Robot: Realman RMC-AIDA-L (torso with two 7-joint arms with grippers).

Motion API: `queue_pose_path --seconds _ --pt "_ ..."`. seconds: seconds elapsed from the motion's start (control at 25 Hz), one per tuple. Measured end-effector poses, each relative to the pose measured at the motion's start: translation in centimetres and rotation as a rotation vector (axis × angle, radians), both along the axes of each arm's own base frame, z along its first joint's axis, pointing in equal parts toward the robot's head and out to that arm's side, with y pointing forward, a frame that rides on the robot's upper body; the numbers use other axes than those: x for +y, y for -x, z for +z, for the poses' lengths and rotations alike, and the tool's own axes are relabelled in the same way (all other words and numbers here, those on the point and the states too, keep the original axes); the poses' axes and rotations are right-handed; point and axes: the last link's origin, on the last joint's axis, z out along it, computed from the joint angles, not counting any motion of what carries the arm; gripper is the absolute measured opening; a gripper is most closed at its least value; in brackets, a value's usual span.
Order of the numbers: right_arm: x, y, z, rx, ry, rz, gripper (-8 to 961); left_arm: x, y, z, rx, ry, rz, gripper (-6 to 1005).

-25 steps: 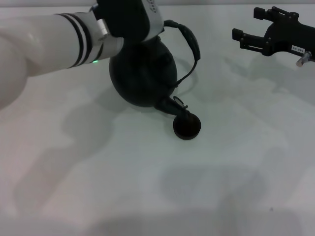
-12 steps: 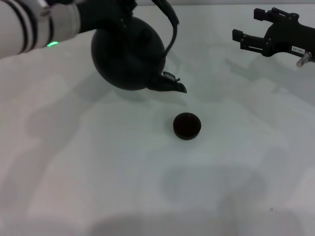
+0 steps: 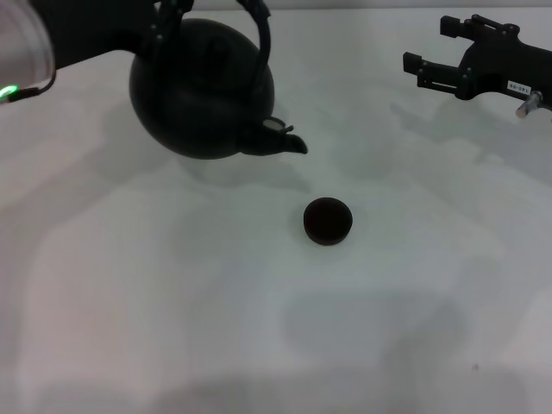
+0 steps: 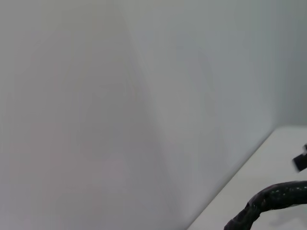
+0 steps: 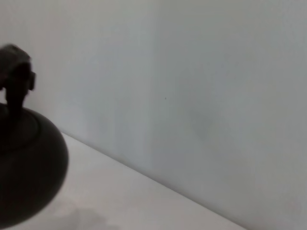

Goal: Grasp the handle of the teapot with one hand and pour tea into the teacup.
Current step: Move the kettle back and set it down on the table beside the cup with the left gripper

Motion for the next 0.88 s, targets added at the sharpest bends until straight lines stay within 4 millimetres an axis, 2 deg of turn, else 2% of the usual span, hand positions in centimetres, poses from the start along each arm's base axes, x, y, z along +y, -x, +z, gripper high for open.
queue_pose_path --seconds 0.24,0.64,0.88 --pt "0.0 0.1 -0.1 0.004 0.008 0.001 845 -1.6 3.1 1.2 -0.131 -0.003 -0.029 92" --pt "-0.9 -1.1 0.1 -0.002 0.008 -0.025 844 -5.2 10.6 2.6 -0.314 -0.096 0.055 93" --pt "-1.0 -1.1 0.0 -0.004 0.007 -0.024 844 -7.2 14.1 3.0 -0.337 -0.176 0.134 93"
